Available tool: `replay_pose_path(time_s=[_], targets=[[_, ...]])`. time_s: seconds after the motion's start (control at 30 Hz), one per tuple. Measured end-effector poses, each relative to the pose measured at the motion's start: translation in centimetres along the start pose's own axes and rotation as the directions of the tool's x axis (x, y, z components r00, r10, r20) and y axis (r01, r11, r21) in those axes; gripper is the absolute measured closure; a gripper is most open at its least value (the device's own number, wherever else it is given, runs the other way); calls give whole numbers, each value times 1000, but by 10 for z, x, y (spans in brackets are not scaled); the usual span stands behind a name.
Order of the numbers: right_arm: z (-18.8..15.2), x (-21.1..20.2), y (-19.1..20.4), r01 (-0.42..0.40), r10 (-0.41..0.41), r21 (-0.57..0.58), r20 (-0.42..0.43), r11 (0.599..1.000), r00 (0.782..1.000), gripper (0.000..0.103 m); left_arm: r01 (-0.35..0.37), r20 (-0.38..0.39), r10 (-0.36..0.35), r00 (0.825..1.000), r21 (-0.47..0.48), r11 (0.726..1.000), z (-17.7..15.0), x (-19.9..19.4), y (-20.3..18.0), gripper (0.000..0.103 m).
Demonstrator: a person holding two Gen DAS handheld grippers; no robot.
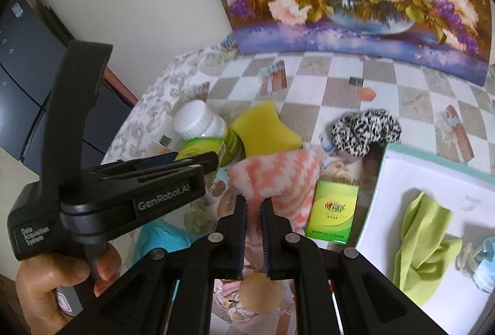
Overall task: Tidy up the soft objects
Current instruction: 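Grasp the green tissue pack with the left tool while the right tool grasps the striped towel, then lift and carry the tissue pack and striped towel over the tray with both tools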
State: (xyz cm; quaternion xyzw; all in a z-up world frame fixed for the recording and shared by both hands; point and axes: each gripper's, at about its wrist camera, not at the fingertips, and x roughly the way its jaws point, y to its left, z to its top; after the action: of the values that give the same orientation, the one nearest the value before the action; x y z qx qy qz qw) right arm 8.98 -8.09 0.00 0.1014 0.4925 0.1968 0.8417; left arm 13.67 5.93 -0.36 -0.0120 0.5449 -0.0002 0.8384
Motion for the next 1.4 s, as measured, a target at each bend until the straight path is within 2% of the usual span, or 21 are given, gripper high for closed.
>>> replay_pose_path(time_s=[0.3, 0.77, 0.93, 1.1, 1.4], targets=[[7, -28, 4, -13, 13, -4, 70, 1000, 997, 93, 10, 48, -10, 999, -5, 1000, 3, -16, -1, 63], [15, -68, 5, -27, 27, -4, 172, 1000, 985, 93, 29, 173, -31, 984, 15, 999, 6, -62, -11, 64], [17, -101, 6, -32, 35, -13, 253, 999, 967, 93, 35, 247, -42, 968, 35, 999, 6, -91, -18, 64], [18, -142, 6, -3, 9, -16, 344, 1000, 939, 93, 48, 300, -74, 951, 93, 994, 3, -113, -38, 64], [11, -194, -25, 71, -86, 53, 426, 996, 901, 93, 109, 319, -176, 931, 218, 970, -6, -131, -99, 64]])
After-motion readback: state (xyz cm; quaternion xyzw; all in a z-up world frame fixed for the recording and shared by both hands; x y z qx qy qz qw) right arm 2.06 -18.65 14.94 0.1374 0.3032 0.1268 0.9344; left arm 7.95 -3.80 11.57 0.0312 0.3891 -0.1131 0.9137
